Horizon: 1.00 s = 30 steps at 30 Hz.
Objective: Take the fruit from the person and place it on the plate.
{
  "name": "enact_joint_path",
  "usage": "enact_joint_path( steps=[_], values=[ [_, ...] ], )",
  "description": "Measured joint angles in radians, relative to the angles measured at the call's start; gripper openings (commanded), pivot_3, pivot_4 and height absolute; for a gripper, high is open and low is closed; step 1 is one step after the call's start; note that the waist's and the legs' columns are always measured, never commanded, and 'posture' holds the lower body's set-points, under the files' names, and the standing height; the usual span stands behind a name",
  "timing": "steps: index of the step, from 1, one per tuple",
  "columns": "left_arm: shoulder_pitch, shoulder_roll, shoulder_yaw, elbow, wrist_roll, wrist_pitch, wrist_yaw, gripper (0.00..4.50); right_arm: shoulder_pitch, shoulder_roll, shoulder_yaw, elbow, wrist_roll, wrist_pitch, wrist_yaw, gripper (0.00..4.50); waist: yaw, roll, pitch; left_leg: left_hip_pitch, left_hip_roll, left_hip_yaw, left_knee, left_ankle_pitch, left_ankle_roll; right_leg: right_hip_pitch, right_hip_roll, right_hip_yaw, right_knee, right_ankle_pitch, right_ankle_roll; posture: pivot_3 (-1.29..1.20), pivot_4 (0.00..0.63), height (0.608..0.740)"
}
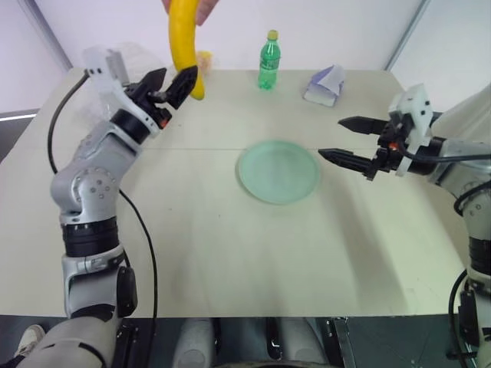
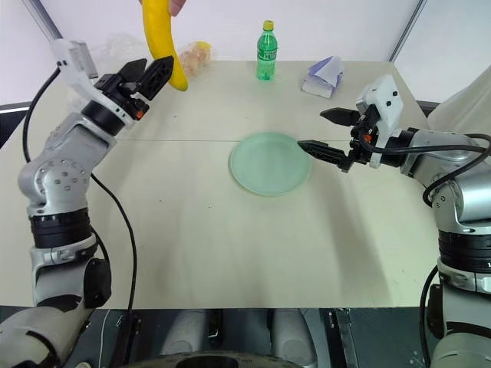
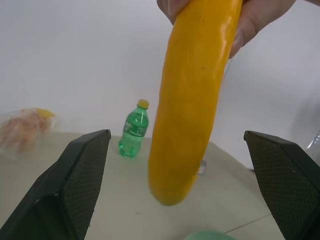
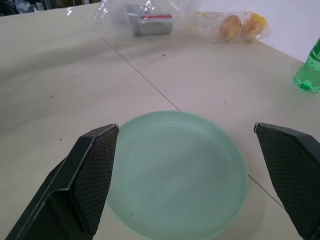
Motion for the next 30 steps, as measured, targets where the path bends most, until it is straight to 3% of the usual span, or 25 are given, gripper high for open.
enact_joint_path(
  steps=[11, 14, 18, 19, 30],
  values=[
    [-0.069, -0.038, -0.026, 0.139, 0.094, -0.082, -0.087, 4.50, 0.013, -0.001, -0.006, -0.037, 0.002, 0.006, -0.025, 4.43, -0.001, 0.000, 0.000, 0.000, 0.000, 0.000, 0.000, 0.000, 0.000, 0.000, 0.000, 0.000, 0.000, 0.000, 0.000, 0.00, 0.150, 0.731],
    [-0.072, -0.043, -0.027, 0.141, 0.107, -0.086, -0.099, 3.60, 0.020, -0.001, -0.008, -0.037, 0.001, 0.006, -0.027, 4.50, 0.000, 0.000, 0.000, 0.000, 0.000, 0.000, 0.000, 0.000, 0.000, 0.000, 0.000, 0.000, 0.000, 0.000, 0.000, 0.00, 0.150, 0.731],
    [-0.075, -0.049, -0.027, 0.148, 0.113, -0.093, -0.109, 1.49, 0.025, -0.001, -0.008, -0.037, 0.001, 0.006, -0.029, 4.50, 0.000, 0.000, 0.000, 0.000, 0.000, 0.000, 0.000, 0.000, 0.000, 0.000, 0.000, 0.000, 0.000, 0.000, 0.000, 0.00, 0.150, 0.731],
    [-0.076, -0.050, -0.027, 0.147, 0.113, -0.093, -0.110, 1.16, 0.026, -0.001, -0.008, -0.037, 0.001, 0.005, -0.030, 4.50, 0.000, 0.000, 0.000, 0.000, 0.000, 0.000, 0.000, 0.000, 0.000, 0.000, 0.000, 0.000, 0.000, 0.000, 0.000, 0.00, 0.150, 0.731],
    [-0.074, -0.085, -0.036, 0.137, 0.113, -0.042, -0.093, 1.16, 0.043, -0.007, -0.009, -0.036, -0.004, -0.012, -0.027, 4.50, 0.004, 0.000, 0.000, 0.000, 0.000, 0.000, 0.000, 0.000, 0.000, 0.000, 0.000, 0.000, 0.000, 0.000, 0.000, 0.00, 0.150, 0.731]
  ],
)
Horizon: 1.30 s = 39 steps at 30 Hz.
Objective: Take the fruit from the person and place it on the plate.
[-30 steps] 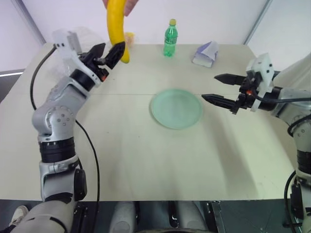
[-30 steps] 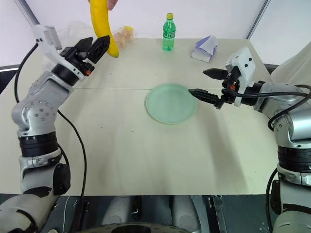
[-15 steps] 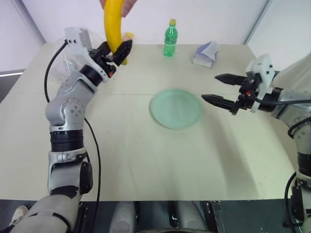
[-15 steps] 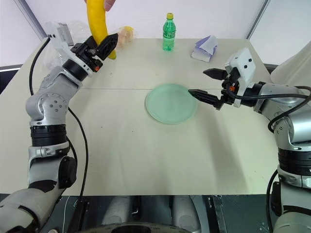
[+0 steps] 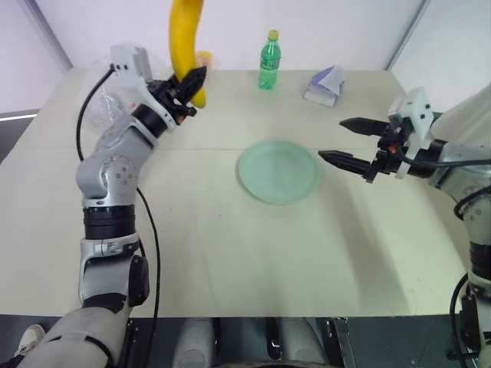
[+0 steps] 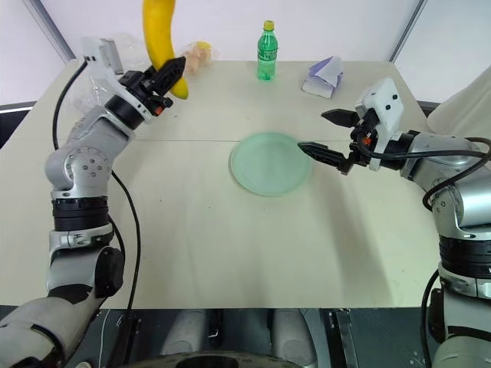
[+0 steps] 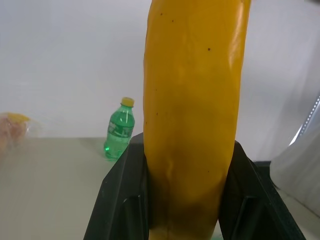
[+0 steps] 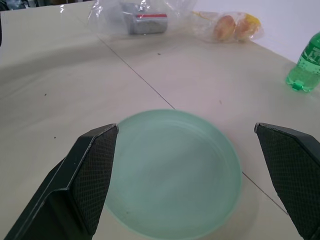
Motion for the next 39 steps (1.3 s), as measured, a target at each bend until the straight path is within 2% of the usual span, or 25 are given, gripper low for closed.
enact_joint_path(
  steps=[6, 10, 12, 16, 23, 24, 28, 29, 34, 39],
  values=[
    [0.000, -0.167, -0.026, 0.054, -0.019, 0.098, 0.069, 1.16, 0.061, -0.029, -0.021, -0.026, -0.004, 0.005, -0.010, 4.50, 0.019, 0.000, 0.000, 0.000, -0.001, 0.000, 0.001, 0.000, 0.000, 0.000, 0.000, 0.000, 0.000, 0.000, 0.000, 0.00, 0.150, 0.731],
    [-0.009, -0.356, 0.017, 0.197, -0.090, 0.226, 0.198, 1.16, 0.130, -0.038, -0.081, -0.110, 0.016, 0.043, -0.045, 4.50, 0.019, -0.001, 0.000, 0.000, -0.001, -0.001, 0.001, 0.000, 0.000, 0.001, 0.000, 0.000, -0.001, 0.000, 0.000, 0.00, 0.150, 0.731],
    [-0.014, -0.407, 0.030, 0.262, -0.109, 0.274, 0.247, 1.16, 0.155, -0.038, -0.105, -0.145, 0.028, 0.061, -0.060, 4.50, 0.013, -0.001, 0.001, 0.000, -0.001, -0.001, 0.001, 0.000, 0.000, 0.001, 0.000, 0.000, -0.001, 0.000, 0.000, 0.00, 0.150, 0.731],
    [-0.019, -0.470, 0.021, 0.332, -0.097, 0.312, 0.305, 1.16, 0.213, -0.039, -0.157, -0.197, 0.050, 0.101, -0.094, 4.50, 0.007, -0.001, 0.000, 0.001, -0.001, -0.003, -0.001, 0.000, 0.000, 0.001, 0.002, 0.000, 0.000, 0.000, 0.000, 0.00, 0.150, 0.731],
    [0.010, -0.474, 0.038, 0.363, -0.091, 0.364, 0.406, 1.16, 0.262, -0.039, -0.203, -0.260, 0.086, 0.141, -0.130, 4.50, 0.015, -0.001, 0.000, 0.001, -0.001, -0.003, 0.000, 0.000, 0.000, 0.001, 0.001, 0.000, -0.001, 0.000, 0.000, 0.00, 0.150, 0.731],
    [0.013, -0.474, 0.038, 0.360, -0.093, 0.374, 0.410, 2.14, 0.268, -0.039, -0.207, -0.266, 0.090, 0.144, -0.135, 4.50, 0.017, -0.001, 0.000, 0.000, -0.001, -0.003, 0.000, 0.000, 0.000, 0.001, 0.001, 0.000, -0.001, 0.000, 0.000, 0.00, 0.150, 0.731],
    [0.013, -0.474, 0.037, 0.324, -0.103, 0.395, 0.417, 4.14, 0.276, -0.038, -0.207, -0.276, 0.094, 0.148, -0.148, 4.50, 0.017, -0.001, 0.000, 0.001, -0.001, -0.002, 0.000, 0.000, 0.000, 0.001, 0.000, 0.000, -0.001, 0.000, 0.000, 0.00, 0.150, 0.731],
    [0.013, -0.474, 0.036, 0.316, -0.107, 0.399, 0.417, 4.46, 0.276, -0.038, -0.207, -0.276, 0.094, 0.148, -0.151, 4.50, 0.017, -0.001, 0.000, 0.001, -0.001, -0.003, 0.000, 0.000, 0.000, 0.002, 0.000, 0.000, -0.001, 0.000, 0.000, 0.00, 0.150, 0.731],
    [0.013, -0.474, 0.033, 0.304, -0.115, 0.410, 0.419, 4.46, 0.275, -0.038, -0.205, -0.274, 0.095, 0.147, -0.153, 4.50, 0.017, 0.000, 0.000, 0.001, -0.001, -0.003, 0.000, 0.000, 0.000, 0.002, 0.001, 0.000, -0.001, 0.000, 0.000, 0.00, 0.150, 0.731],
    [0.013, -0.434, -0.024, 0.238, -0.098, 0.435, 0.344, 4.46, 0.240, -0.038, -0.178, -0.253, 0.092, 0.131, -0.146, 4.50, 0.016, 0.000, 0.000, 0.001, -0.001, -0.003, 0.000, 0.000, 0.000, 0.001, 0.001, 0.000, -0.001, 0.000, 0.000, 0.00, 0.150, 0.731]
  ],
)
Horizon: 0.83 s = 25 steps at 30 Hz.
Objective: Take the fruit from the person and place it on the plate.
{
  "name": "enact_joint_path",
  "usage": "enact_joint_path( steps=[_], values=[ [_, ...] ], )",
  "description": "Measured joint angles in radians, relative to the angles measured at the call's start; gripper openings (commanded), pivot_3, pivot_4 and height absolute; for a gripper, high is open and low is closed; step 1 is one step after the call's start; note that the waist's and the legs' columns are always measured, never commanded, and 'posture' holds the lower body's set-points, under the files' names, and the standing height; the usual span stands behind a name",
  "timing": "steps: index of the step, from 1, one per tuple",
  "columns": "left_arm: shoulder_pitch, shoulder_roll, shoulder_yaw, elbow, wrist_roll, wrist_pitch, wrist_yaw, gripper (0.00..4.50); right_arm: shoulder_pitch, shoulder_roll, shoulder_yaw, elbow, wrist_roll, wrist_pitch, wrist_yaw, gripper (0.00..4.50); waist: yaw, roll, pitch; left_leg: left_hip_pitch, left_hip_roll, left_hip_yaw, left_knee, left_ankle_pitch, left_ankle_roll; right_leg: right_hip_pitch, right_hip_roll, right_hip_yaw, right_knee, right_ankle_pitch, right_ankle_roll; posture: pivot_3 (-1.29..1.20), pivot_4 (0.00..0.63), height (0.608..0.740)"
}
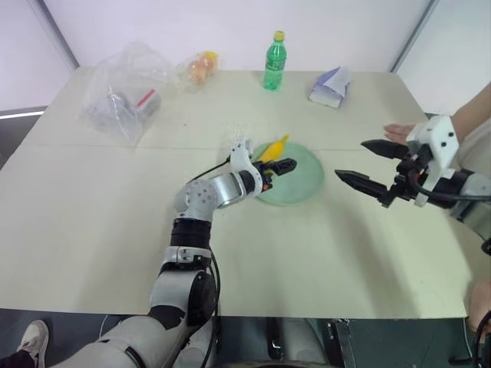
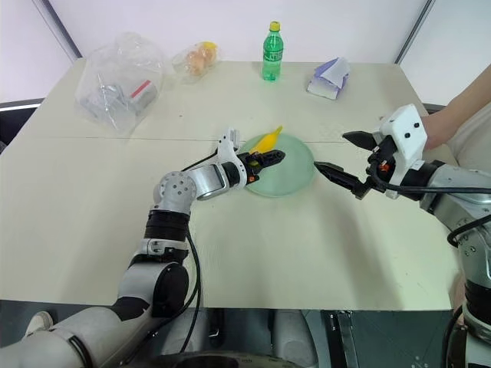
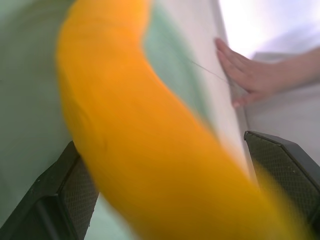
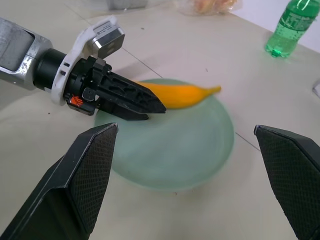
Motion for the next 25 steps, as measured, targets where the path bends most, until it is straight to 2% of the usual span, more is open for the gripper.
enact_joint_path(
  steps=[6, 12, 17, 20, 23, 25],
  values=[
    [-0.019, 0.154, -0.076, -0.178, 0.020, 0.044, -0.101, 4.46, -0.032, 0.000, 0.031, 0.041, -0.005, -0.019, 0.017, 4.50, -0.003, 0.000, 0.000, 0.000, 0.000, 0.000, 0.000, 0.000, 0.000, 0.000, 0.000, 0.000, 0.000, 0.000, 0.000, 0.00, 0.150, 0.731],
    [-0.006, 0.374, -0.142, -0.381, 0.030, 0.110, -0.216, 4.46, -0.084, 0.000, 0.074, 0.079, -0.022, -0.047, 0.035, 4.50, -0.003, 0.000, 0.000, 0.000, 0.001, 0.000, 0.000, 0.000, 0.000, 0.000, 0.000, 0.000, 0.000, 0.000, 0.000, 0.00, 0.150, 0.731],
    [0.087, 0.666, -0.150, -0.597, 0.037, 0.090, -0.392, 4.46, -0.124, 0.002, 0.111, 0.112, -0.038, -0.057, 0.050, 4.50, -0.011, 0.001, 0.000, 0.000, 0.001, 0.001, -0.002, 0.000, 0.000, -0.001, 0.000, 0.000, 0.000, 0.000, 0.000, 0.00, 0.150, 0.731],
    [0.180, 0.880, -0.123, -0.679, 0.069, -0.006, -0.542, 4.46, -0.143, 0.002, 0.127, 0.129, -0.040, -0.058, 0.066, 4.50, -0.014, 0.001, 0.000, 0.000, 0.001, 0.002, -0.002, 0.000, 0.000, -0.002, 0.000, 0.000, 0.000, 0.000, -0.001, 0.00, 0.150, 0.731],
    [0.268, 1.020, -0.055, -0.711, 0.102, -0.100, -0.645, 4.46, -0.146, -0.003, 0.138, 0.132, -0.039, -0.057, 0.092, 4.50, -0.011, 0.001, 0.000, 0.000, 0.001, 0.003, -0.002, 0.000, 0.000, -0.002, -0.001, 0.000, 0.000, 0.000, -0.001, 0.00, 0.150, 0.731],
    [0.317, 1.060, -0.002, -0.715, 0.111, -0.143, -0.691, 4.46, -0.147, -0.004, 0.139, 0.139, -0.040, -0.057, 0.101, 4.50, -0.002, 0.001, 0.000, 0.000, 0.001, 0.003, -0.002, 0.000, 0.000, -0.002, -0.001, 0.000, 0.000, -0.001, -0.002, 0.00, 0.150, 0.731]
  ],
)
